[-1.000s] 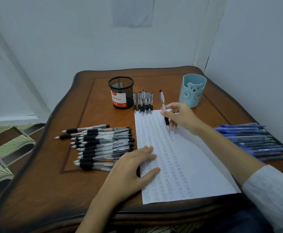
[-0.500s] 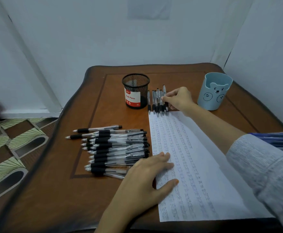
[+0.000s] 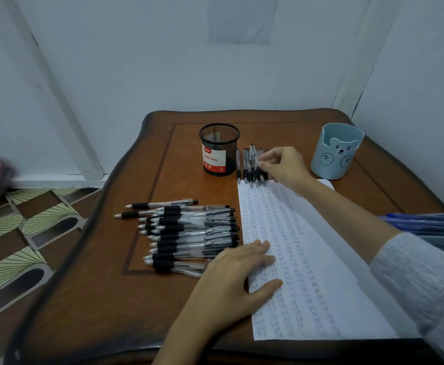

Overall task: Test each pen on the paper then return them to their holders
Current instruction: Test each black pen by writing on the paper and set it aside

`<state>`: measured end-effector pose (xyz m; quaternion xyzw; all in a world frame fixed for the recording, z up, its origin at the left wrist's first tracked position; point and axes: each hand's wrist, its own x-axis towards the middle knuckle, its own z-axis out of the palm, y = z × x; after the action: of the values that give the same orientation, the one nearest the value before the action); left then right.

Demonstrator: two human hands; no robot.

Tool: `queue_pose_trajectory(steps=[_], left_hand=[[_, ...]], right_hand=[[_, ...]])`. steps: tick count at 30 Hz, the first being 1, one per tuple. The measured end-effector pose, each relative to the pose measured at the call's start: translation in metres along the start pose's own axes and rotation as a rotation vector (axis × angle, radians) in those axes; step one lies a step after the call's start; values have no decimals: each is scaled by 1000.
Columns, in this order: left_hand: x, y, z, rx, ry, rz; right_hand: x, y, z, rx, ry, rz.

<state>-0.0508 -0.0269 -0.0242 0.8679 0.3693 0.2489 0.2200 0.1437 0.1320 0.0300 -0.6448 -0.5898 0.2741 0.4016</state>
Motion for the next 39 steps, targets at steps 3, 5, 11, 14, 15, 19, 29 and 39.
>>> queue_pose_trajectory(steps=[3,5,11,14,15,19,29,39], left_hand=[[1,-1,0,-1,-1,4],[2,0,-1,0,-3,5],[1,2,-1,2,10,9],[1,3,-2,9,5,9],[1,3,-2,11,3,9],[2,2,-2,4,3,12],[2,-1,2,3,-3,11],[1,-2,3,19,-7,11]], right_hand=[[-26,-9,0,-1,-213,-56],[-40,-11,4,-35,-371,-70],[-65,-13,18,-67,-502,-155],[-69,-15,21,-134,-460,-190],[-70,-16,21,-144,-451,-198],[-75,-19,13,-31,-422,-190],[-79,-23,-35,1158,-144,146],[-103,8,-58,1385,-130,402]])
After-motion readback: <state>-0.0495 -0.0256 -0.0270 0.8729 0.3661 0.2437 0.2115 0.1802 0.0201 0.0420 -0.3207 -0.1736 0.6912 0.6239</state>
